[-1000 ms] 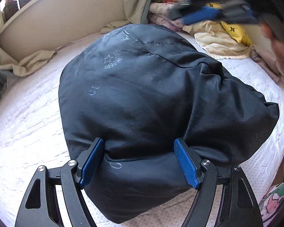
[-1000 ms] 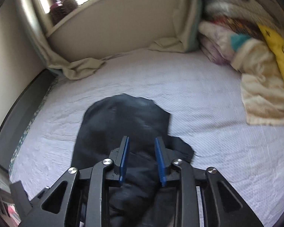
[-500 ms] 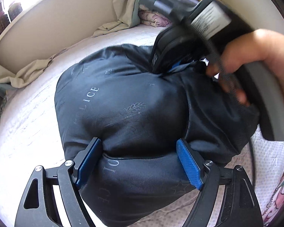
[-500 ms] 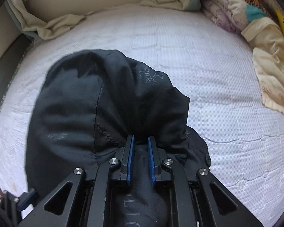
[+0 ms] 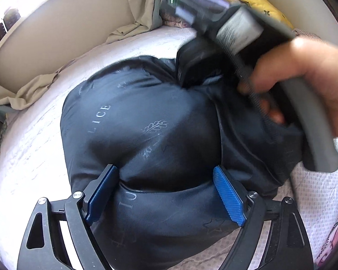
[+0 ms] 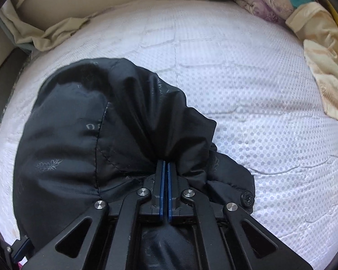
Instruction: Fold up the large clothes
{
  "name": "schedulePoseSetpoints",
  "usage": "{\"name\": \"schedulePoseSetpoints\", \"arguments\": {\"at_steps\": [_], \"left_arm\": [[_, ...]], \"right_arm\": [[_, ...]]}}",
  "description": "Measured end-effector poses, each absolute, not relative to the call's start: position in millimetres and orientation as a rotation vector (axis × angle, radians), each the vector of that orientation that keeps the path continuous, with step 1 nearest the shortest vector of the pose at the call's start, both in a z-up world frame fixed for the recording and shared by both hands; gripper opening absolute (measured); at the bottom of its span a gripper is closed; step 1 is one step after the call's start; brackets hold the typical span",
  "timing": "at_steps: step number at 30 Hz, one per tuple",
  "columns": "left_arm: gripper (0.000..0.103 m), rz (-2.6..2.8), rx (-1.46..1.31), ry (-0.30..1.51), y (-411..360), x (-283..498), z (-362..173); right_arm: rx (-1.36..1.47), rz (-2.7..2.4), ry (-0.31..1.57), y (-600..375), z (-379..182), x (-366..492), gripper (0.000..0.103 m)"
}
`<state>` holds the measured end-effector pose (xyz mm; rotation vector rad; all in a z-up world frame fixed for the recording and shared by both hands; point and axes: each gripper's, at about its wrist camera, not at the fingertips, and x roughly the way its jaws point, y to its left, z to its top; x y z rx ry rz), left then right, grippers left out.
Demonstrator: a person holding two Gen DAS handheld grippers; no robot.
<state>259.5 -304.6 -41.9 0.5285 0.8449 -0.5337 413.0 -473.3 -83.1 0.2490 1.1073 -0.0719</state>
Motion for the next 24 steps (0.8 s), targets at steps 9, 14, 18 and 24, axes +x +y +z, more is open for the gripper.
{"name": "schedulePoseSetpoints", "arguments": {"at_steps": [9, 14, 18, 24], "left_arm": [[0.09, -0.517, 0.529, 0.869, -308.3, 260.6, -41.0], [0.09, -0.514, 0.539, 0.876, -312.4, 259.3, -41.3], [0.09, -0.513, 0.553, 0.878, -316.7, 256.9, -40.6], [0.09, -0.575, 0.449, 0.912, -297.8, 254.4, -17.3]], "right_arm": [[0.313, 0.014, 0.989, -491.3, 3.2, 340.9, 0.068], [0.199, 0.058, 1.103, -466.3, -10.6, 312.6, 0.068], [0.141, 0.006, 1.154, -462.5, -33.1, 302.0, 0.072], [0.216, 0.034, 1.238, -472.3, -79.1, 306.0, 0.072]]}}
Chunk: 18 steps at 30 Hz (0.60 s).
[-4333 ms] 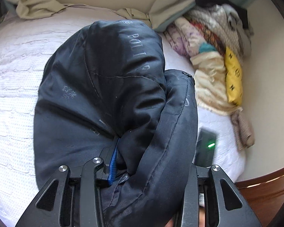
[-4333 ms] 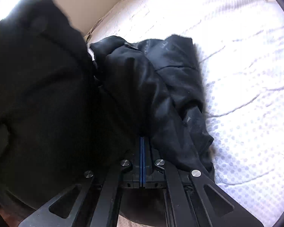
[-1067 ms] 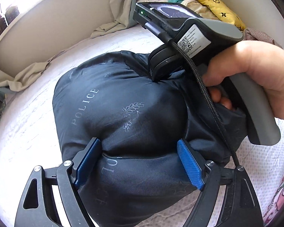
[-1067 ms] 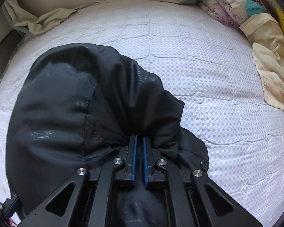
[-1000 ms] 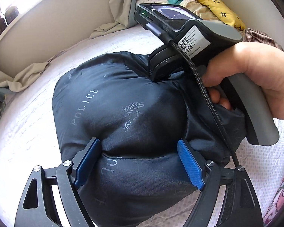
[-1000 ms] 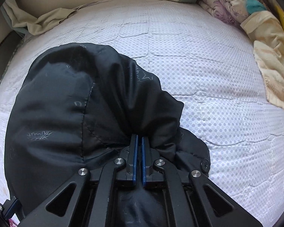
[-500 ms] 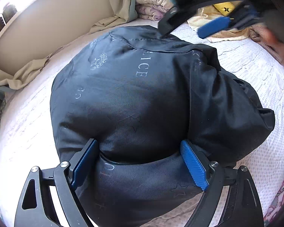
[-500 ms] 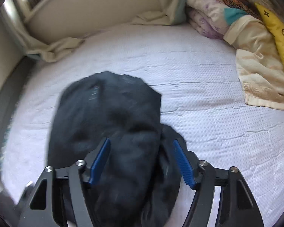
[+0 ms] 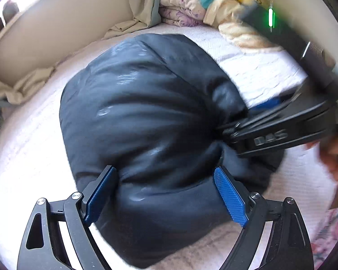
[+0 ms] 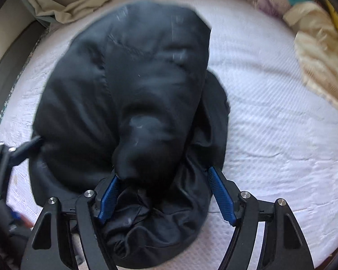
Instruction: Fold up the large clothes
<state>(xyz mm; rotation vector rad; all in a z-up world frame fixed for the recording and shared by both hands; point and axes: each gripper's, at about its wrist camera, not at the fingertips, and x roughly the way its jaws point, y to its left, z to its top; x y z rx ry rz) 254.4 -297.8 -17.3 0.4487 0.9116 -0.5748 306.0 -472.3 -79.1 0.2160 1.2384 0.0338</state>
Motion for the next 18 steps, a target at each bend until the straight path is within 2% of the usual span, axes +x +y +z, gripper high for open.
{"name": "schedulePoseSetpoints", "arguments": {"at_steps": [6, 10, 13, 15, 18], "left_arm": [[0.092, -0.534, 0.112, 0.955, -211.3, 317.0, 14.9], [0.092, -0.619, -0.104, 1.087, -174.5, 352.7, -14.1], [0.092, -0.698, -0.095, 1.159, -187.1, 349.9, -42.8], [0.097, -0.732, -0.139, 1.156, -191.8, 347.9, -53.8], [0.098, -0.718, -0.236, 1.149, -192.3, 348.3, -62.9]], "right_arm": [[0.397, 0.102, 1.239, -496.5, -103.7, 297.4, 0.074], [0.477, 0.134, 1.226, -509.5, -112.4, 292.7, 0.074], [0.505, 0.14, 1.219, -514.4, -115.4, 290.2, 0.074], [0.538, 0.152, 1.214, -520.3, -118.2, 289.7, 0.073], [0.609, 0.18, 1.198, -528.4, -122.1, 285.2, 0.069]]}}
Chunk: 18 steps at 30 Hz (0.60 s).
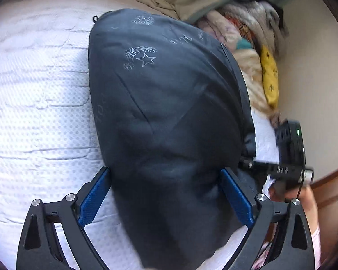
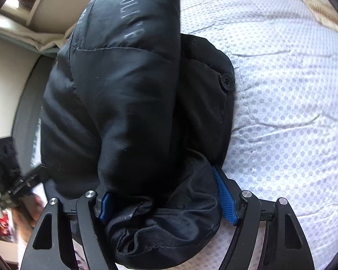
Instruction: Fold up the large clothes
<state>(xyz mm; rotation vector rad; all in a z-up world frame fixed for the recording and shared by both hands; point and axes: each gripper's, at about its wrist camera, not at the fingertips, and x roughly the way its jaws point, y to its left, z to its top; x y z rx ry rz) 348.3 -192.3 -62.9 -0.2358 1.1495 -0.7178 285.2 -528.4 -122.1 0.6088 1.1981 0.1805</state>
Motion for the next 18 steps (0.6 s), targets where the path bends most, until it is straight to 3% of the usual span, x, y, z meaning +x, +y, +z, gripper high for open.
{"name": "schedulePoseSetpoints", "arguments": {"at_steps": [6, 15, 18], "left_arm": [[0.081, -0.715, -0.238, 1.12, -177.6, 345.8, -52.2], [0.072, -0.675, -0.197, 1.01, -131.3, 351.5, -8.7], [0.07, -0.656, -0.198, 0.975, -109.6, 352.1, 5.5]], "right_arm": [[0.667, 0.257, 1.171, -534.5, -125.5, 285.7, 0.056], [0.699, 0.396, 1.078, -502.0, -108.7, 277.7, 0.038], [0.706, 0.445, 1.061, -486.2, -105.4, 284.8, 0.037]]}}
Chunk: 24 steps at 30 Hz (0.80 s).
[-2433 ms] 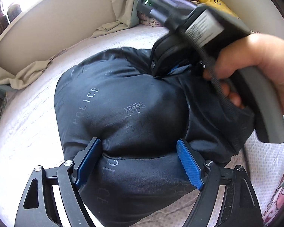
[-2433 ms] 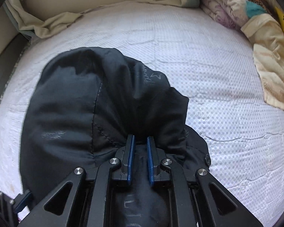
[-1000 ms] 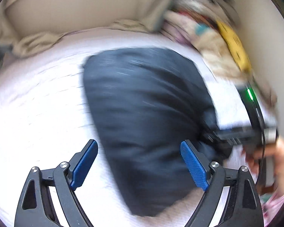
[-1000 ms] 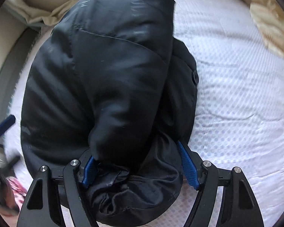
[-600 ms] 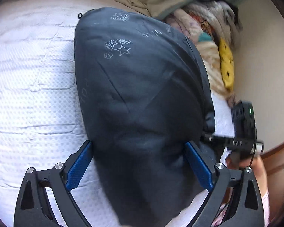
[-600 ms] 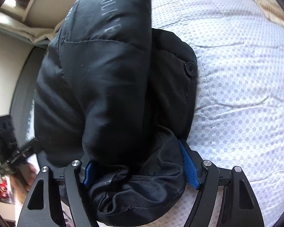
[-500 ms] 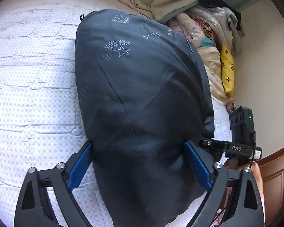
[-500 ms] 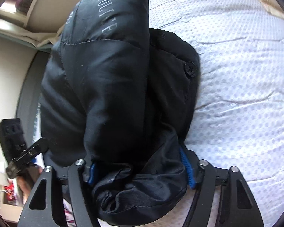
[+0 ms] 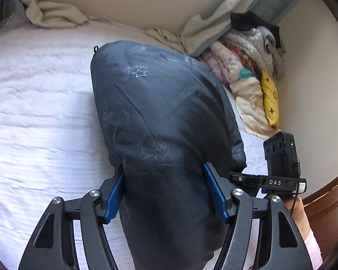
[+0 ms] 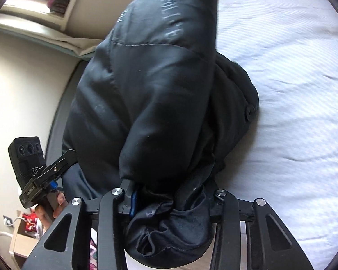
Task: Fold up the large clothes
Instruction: 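Lower the bundle onto the bed and open both tools, withdrawing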
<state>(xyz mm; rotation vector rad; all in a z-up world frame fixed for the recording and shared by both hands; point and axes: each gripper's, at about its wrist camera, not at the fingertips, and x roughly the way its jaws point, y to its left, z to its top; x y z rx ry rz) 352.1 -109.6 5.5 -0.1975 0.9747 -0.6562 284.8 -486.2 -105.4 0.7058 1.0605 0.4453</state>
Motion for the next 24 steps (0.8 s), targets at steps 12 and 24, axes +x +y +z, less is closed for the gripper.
{"name": "schedulePoseSetpoints", "arguments": {"at_steps": [12, 24], "left_arm": [[0.072, -0.543, -0.294, 1.018, -2.5, 365.9, -26.2], [0.1, -0.423, -0.161, 0.944, 7.6, 343.5, -14.6]], "right_arm": [[0.659, 0.539, 1.061, -439.8, -119.4, 309.9, 0.038], [0.67, 0.418, 1.08, -483.2, -118.2, 280.5, 0.084]]}}
